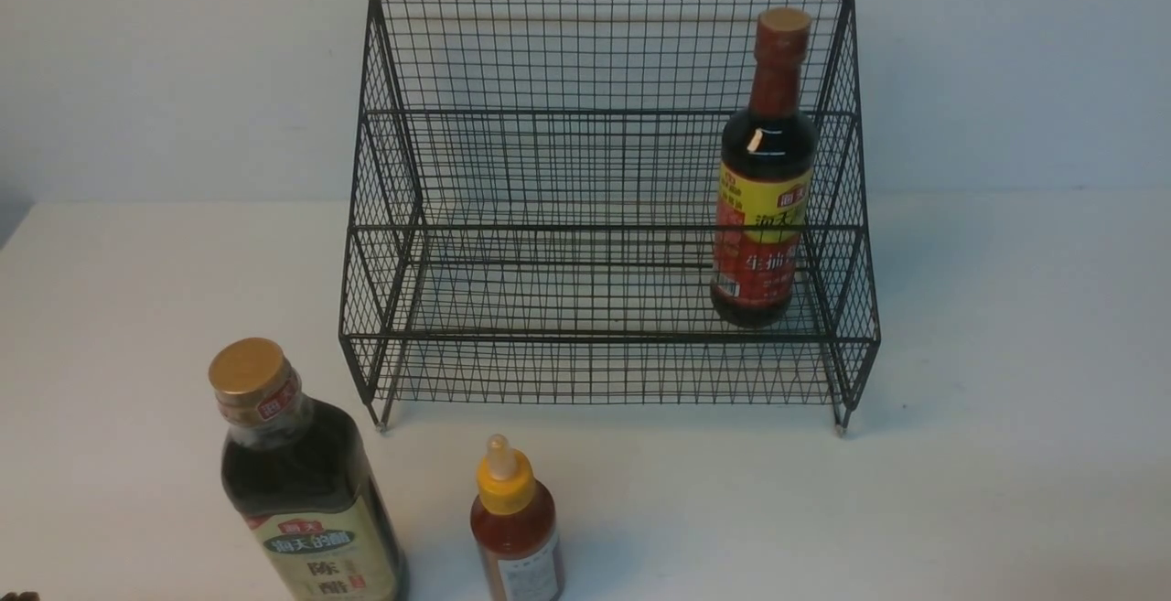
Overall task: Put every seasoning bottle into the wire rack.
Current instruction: Use the left arm to grab the condiment bottle closest to it
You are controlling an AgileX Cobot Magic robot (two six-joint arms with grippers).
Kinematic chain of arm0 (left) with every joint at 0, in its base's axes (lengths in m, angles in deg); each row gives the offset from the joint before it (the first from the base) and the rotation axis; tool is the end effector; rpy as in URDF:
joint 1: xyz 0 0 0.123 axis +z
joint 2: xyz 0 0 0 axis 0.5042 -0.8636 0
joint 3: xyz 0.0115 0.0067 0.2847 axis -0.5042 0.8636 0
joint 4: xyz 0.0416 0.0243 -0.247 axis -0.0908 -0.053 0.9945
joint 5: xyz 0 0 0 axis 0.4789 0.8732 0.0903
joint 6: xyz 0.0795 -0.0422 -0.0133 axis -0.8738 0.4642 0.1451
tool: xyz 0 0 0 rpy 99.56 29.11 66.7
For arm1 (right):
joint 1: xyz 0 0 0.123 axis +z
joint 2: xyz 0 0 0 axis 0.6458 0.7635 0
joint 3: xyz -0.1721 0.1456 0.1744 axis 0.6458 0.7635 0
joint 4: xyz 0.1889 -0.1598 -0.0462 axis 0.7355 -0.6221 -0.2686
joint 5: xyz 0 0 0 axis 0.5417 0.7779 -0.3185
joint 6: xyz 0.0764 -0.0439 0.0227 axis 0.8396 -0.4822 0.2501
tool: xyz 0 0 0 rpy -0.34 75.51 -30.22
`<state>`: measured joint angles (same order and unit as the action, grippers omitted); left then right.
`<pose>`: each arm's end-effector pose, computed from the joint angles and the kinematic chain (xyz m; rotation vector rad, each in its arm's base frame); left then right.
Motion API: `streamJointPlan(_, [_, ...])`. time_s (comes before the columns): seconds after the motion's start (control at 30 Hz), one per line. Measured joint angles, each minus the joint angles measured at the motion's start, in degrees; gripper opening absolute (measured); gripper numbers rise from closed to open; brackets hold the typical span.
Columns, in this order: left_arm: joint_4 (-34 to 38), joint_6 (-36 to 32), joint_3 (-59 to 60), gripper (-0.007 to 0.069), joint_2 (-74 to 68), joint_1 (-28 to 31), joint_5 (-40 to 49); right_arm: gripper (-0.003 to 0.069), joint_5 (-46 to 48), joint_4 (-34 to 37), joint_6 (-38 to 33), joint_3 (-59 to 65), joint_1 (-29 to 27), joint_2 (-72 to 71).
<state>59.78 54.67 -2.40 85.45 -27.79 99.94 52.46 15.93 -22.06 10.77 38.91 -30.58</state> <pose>0.0526 0.0019 0.1702 -0.0370 1.8765 0.0269 0.0528 -0.0031 0.1730 -0.0632 1.8579 -0.1092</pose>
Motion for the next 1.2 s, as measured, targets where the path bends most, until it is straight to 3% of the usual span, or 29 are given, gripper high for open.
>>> streamJointPlan(0.13, [6.3, 3.9, 0.0, -0.0005, 0.0, 0.0, -0.2, -0.0015, 0.0, 0.0, 0.0, 0.0, 0.0, 0.0])
streamJointPlan(0.2, [15.8, 9.8, 0.0, -0.0005, 0.0, 0.0, -0.2, -0.0015, 0.0, 0.0, 0.0, 0.0, 0.0, 0.0])
streamJointPlan(0.23, [16.7, 9.8, 0.0, -0.0005, 0.0, 0.0, -0.2, -0.0015, 0.0, 0.0, 0.0, 0.0, 0.0, 0.0])
streamJointPlan(0.3, [28.8, 15.5, 0.0, -0.0005, 0.0, 0.0, -0.4, -0.0015, 0.0, 0.0, 0.0, 0.0, 0.0, 0.0])
streamJointPlan(0.33, [29.6, 15.8, 0.0, -0.0005, 0.0, 0.0, -0.4, -0.0015, 0.0, 0.0, 0.0, 0.0, 0.0, 0.0])
streamJointPlan(0.4, [40.5, 18.2, 0.0, -0.0005, 0.0, 0.0, -0.7, -0.0015, 0.0, 0.0, 0.0, 0.0, 0.0, 0.0])
streamJointPlan(0.57, [46.7, 15.3, 0.0, -0.0005, 0.0, 0.0, -2.3, -0.0015, 0.0, 0.0, 0.0, 0.0, 0.0, 0.0])
streamJointPlan(0.77, [47.9, -7.5, -7.3, -0.0005, 0.0, 0.0, 3.0, -0.0015, 0.0, 0.0, 0.0, 0.0, 0.0, 0.0])
streamJointPlan(0.8, [49.0, -14.5, -11.3, -0.0005, -0.6, 0.0, 4.0, -0.0015, 0.0, 0.0, 0.0, 0.0, 0.0, 0.0])
streamJointPlan(0.97, [51.5, -30.6, -20.8, 0.0011, -9.3, 0.0, 8.4, -0.0015, 0.0, 0.0, 0.0, 0.0, 0.0, 0.0])
streamJointPlan(1.1, [53.6, -39.8, -24.8, 0.0104, -18.3, 0.0, 10.5, -0.0015, 0.0, 0.0, 0.0, 0.0, 0.0, 0.0])
streamJointPlan(1.2, [58.7, -47.4, -26.2, 0.0246, -24.9, 0.0, 9.8, -0.0015, 0.0, 0.0, 0.0, 0.0, 0.0, 0.0])
